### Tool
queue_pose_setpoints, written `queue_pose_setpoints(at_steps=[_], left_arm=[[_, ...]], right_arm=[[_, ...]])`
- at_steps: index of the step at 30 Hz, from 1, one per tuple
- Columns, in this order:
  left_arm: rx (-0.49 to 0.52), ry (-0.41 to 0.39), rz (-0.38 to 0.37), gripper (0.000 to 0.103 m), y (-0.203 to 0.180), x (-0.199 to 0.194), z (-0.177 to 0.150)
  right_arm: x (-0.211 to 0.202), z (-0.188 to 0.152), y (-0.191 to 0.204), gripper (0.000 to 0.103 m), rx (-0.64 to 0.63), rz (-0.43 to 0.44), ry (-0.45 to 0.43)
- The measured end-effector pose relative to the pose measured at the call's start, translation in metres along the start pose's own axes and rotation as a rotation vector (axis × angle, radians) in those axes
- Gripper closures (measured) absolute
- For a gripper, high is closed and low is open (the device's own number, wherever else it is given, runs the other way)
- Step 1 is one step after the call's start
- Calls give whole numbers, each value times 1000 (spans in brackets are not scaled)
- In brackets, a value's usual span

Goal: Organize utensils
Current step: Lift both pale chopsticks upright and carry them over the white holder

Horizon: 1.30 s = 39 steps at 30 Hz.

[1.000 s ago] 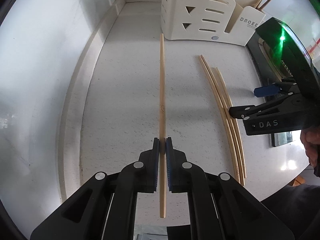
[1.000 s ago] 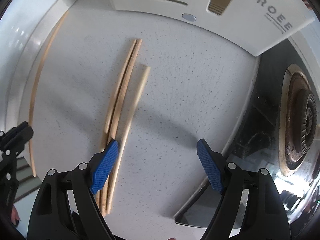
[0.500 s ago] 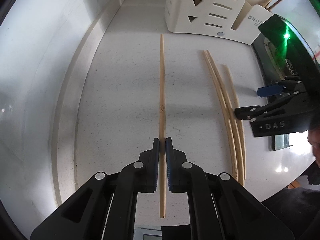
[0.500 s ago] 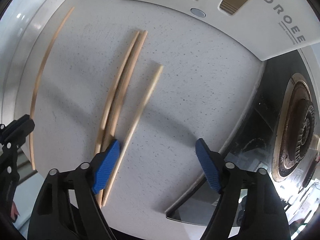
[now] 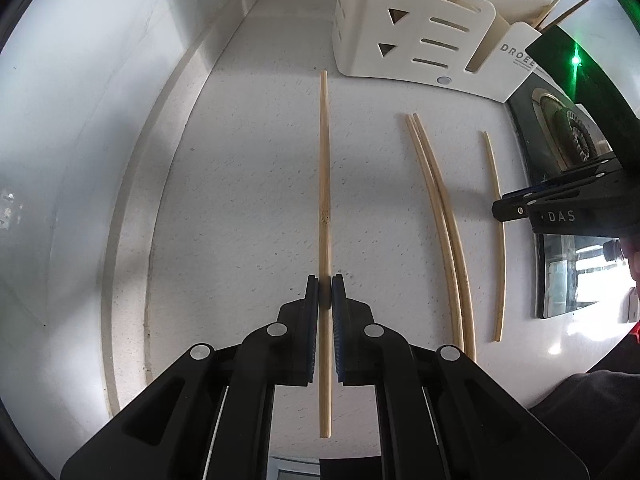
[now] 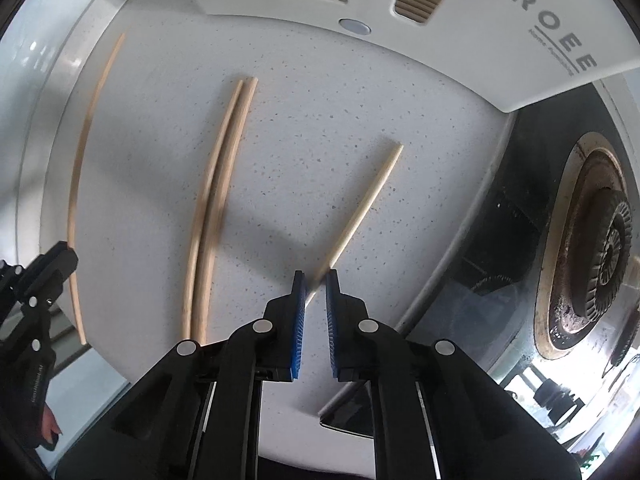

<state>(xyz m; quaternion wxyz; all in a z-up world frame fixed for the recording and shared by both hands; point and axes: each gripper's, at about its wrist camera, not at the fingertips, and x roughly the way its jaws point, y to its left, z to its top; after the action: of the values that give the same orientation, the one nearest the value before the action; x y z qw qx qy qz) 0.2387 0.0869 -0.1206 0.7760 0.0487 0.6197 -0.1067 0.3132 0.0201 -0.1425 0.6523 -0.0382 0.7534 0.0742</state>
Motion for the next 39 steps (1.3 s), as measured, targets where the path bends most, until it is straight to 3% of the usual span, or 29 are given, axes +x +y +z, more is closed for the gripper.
queue_pose_setpoints(at_steps=[6,14,19,27,39], left_arm=[[-17,-4,5,97,2,-3,2],[-21,-7,15,97,1,-8,1],[-24,-2,17,97,-1,-5,0],[-94,70,-61,97,8,3,-5],[-66,196,6,97,1,25,-13]], right_arm=[[5,13,-17,96,55,71,21],[5,12,-35,98,15,69,10],[-2,-13,-32,98,8,83,-5],[-15,-27,-14,98,-16,98,-37],[-4,-25,-43,98,-47,135,-57]])
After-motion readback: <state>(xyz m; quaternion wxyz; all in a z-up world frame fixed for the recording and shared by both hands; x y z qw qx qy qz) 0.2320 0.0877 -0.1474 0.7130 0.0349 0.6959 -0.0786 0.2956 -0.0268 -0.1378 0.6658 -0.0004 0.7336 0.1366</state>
